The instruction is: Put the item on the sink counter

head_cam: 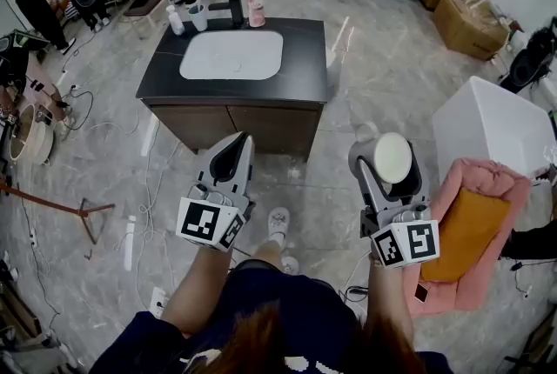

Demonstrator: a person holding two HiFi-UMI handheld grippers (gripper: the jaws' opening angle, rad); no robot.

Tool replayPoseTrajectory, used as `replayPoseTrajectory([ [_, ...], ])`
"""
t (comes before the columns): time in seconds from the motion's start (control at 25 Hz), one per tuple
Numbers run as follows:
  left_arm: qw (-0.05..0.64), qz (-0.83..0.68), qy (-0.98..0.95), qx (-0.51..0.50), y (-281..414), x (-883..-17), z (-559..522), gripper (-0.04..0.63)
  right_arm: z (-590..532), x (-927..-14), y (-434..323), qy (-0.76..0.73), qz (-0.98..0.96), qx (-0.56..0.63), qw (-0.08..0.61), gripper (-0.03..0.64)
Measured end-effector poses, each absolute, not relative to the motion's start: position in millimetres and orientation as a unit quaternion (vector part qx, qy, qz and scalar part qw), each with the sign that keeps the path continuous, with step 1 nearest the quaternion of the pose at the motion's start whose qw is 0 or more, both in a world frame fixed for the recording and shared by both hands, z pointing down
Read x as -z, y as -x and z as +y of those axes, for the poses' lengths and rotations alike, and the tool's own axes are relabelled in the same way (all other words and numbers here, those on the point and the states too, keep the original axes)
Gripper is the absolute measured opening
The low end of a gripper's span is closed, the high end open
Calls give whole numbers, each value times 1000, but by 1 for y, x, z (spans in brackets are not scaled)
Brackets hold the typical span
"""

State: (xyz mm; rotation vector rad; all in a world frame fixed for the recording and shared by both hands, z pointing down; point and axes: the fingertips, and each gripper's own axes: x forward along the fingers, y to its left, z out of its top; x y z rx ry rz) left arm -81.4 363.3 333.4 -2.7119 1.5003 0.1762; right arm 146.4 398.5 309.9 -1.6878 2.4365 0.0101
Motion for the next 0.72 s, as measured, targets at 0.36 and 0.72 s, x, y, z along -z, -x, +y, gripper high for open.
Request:
replayPoseTrajectory([
  [0.36, 10, 482, 873, -67, 94, -329, 208, 23, 242, -299, -136, 569, 818, 1, 82, 431],
  [0.72, 21, 486, 870, -78, 117, -321, 72, 23, 109, -291, -119, 570, 817, -13, 87, 431],
])
